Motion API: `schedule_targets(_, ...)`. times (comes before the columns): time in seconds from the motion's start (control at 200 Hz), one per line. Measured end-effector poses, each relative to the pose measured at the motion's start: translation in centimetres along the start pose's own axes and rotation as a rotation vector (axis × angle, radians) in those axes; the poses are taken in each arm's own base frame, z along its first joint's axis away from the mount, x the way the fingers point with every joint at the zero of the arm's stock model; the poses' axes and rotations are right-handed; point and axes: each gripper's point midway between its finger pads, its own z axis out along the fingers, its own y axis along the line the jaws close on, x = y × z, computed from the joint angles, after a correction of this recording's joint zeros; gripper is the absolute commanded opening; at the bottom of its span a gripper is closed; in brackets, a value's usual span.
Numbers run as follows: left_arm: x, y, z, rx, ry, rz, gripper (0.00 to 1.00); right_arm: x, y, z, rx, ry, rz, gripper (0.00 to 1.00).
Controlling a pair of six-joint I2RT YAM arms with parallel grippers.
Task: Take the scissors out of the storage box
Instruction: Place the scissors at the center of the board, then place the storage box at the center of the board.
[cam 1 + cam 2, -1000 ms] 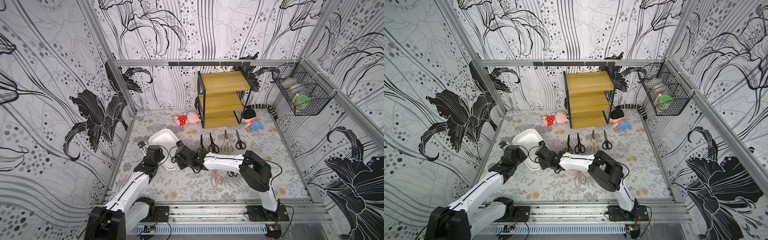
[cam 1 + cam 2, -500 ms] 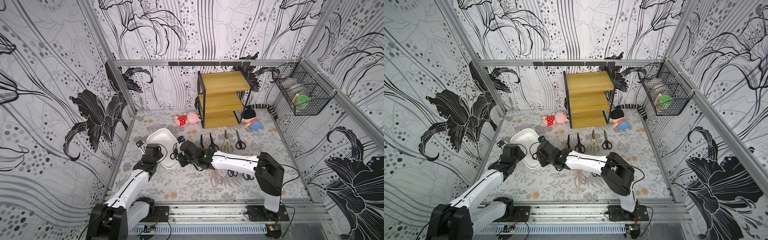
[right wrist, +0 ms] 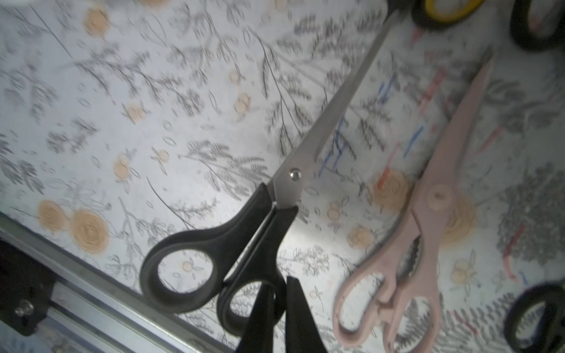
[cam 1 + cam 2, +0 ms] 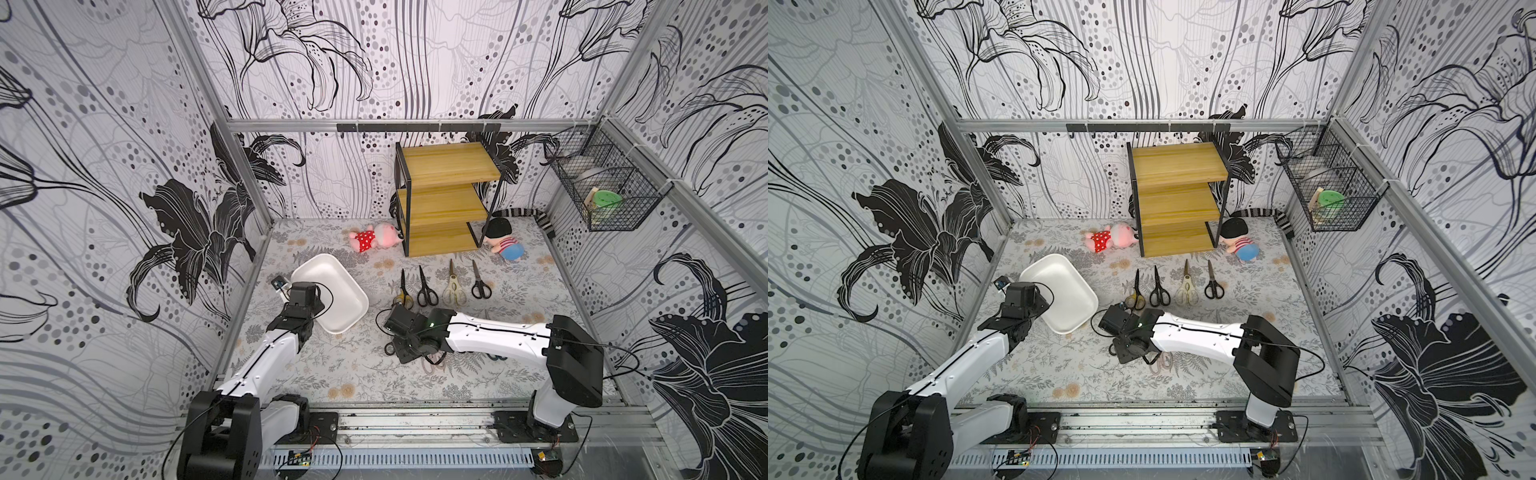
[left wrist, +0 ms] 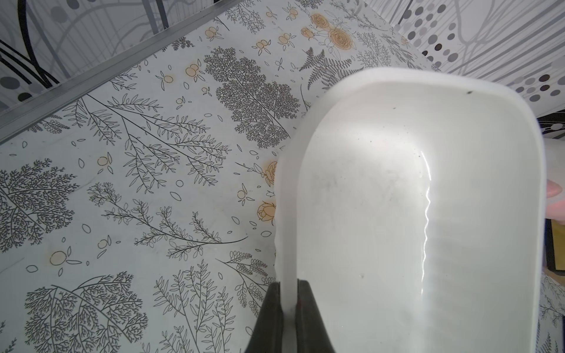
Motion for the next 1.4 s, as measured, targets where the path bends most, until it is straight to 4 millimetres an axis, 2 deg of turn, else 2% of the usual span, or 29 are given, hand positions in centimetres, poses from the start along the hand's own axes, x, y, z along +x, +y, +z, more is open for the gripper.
schedule_targets(0.13,0.0,-0.1,0.0,0.004,0.000,0.000,0.00,1.9,0.6,1.1,0.033,0.069,-0.016,0.00)
schedule_targets(0.3,0.0,-0.1,0.0,0.003,0.000,0.002,0.00,2.7,0.7,3.5,0.079,0.125,-0.015,0.00)
schedule_targets(0.516,0.1,0.1,-0.2,0.000,0.006,0.007,0.00,3.5,-0.1,4.1,0.119,0.163,-0.017,0.00)
schedule_targets(0.831,0.5,0.4,-0.4,-0.014,0.032,0.024,0.00,2.7,-0.7,3.8,0.157,0.120,-0.018,0.38)
schedule_targets(0.921,0.6,0.5,-0.5,-0.021,0.051,0.036,0.00,1.4,-1.0,2.5,0.170,0.059,-0.021,0.40)
schedule_targets(1.021,0.9,0.7,-0.8,-0.027,0.070,0.048,0.00,-1.0,-1.9,-0.4,0.184,-0.059,0.002,0.46)
schedule_targets(1.131,1.4,1.2,-1.1,-0.043,0.099,0.058,0.00,-4.6,-4.4,-5.2,0.202,-0.246,0.079,0.47)
schedule_targets(1.196,1.6,1.4,-1.1,-0.053,0.117,0.061,0.00,-6.1,-7.3,-7.9,0.211,-0.353,0.159,0.47)
schedule_targets(1.246,1.9,1.4,-1.0,-0.063,0.139,0.065,0.00,-7.0,-10.5,-9.8,0.235,-0.432,0.237,0.47)
schedule_targets(1.286,2.1,1.4,-0.9,-0.069,0.157,0.068,0.00,-7.1,-13.0,-10.7,0.267,-0.483,0.290,0.47)
schedule_targets(1.347,2.3,1.3,-0.5,-0.078,0.185,0.069,0.00,-6.6,-16.9,-11.8,0.352,-0.560,0.345,0.62)
schedule_targets(1.402,2.6,1.0,-0.2,-0.080,0.211,0.072,0.00,-5.4,-19.5,-12.2,0.439,-0.606,0.362,0.63)
